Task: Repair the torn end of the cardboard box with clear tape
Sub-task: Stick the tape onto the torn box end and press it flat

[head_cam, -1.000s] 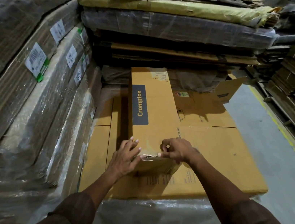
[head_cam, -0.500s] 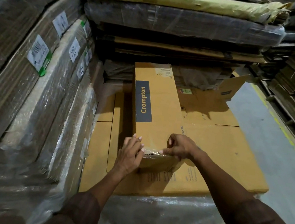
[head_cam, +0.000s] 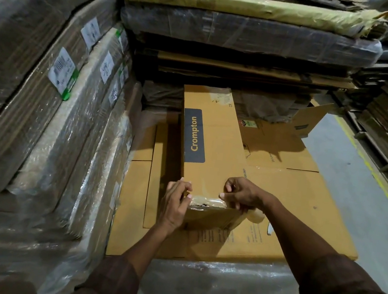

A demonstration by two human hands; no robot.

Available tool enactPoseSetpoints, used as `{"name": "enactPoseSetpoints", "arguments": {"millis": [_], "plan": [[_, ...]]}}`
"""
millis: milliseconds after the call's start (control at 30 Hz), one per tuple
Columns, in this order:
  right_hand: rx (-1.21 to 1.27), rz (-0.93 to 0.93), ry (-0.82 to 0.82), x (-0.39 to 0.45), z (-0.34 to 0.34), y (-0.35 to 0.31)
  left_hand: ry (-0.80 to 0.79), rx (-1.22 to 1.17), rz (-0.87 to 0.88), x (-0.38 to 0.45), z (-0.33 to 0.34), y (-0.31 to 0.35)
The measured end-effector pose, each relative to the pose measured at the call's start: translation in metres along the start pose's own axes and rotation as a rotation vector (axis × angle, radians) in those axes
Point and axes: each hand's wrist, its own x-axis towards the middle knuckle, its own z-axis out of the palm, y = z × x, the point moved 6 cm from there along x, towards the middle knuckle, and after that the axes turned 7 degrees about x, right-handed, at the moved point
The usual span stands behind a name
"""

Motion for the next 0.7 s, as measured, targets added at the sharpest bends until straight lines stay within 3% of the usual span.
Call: {"name": "enactPoseSetpoints", "arguments": {"millis": [67,233,467,600,700], "plan": [[-0.029,-0.001,0.045,0.0,0.003,-0.001,-0.002,0.063,-0.007,0.0,0.001,0.002],[-0.429,0.039,0.149,0.0,0.01,-0.012,-0.017,0.17,-0.097,0.009,0.003,0.012],[-0.062,-0.004,0.0,0.008,0.008,0.0,-0.083,-0.05,-0.118,0.013,-0.002,-0.001],[-0.062,-0.018,-0.046,0.006,0.005,0.0,-0.127,-0.061,-0.109,0.011,-0.01,-0.009],[-0.158,-0.078,0.018,0.002,0.008,-0.002,-0.131,-0.017,-0.034,0.007,-0.011,-0.007]]}}
